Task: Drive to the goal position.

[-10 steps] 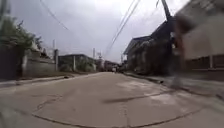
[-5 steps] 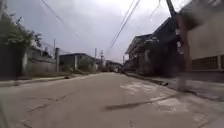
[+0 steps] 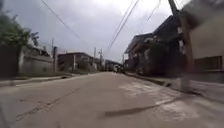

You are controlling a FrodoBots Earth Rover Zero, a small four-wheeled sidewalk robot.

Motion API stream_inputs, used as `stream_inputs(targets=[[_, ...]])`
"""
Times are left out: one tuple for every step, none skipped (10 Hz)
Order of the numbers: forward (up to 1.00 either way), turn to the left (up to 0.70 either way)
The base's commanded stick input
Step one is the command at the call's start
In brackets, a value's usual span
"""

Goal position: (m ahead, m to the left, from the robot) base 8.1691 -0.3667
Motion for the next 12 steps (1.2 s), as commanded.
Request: stream_inputs(targets=[[0.50,0.00],[0.50,0.00],[0.50,0.00],[0.50,0.00],[0.50,0.00],[0.50,0.00],[0.50,0.00],[0.50,0.00],[0.50,0.00],[0.50,0.00],[0.50,0.00],[0.50,0.00]])
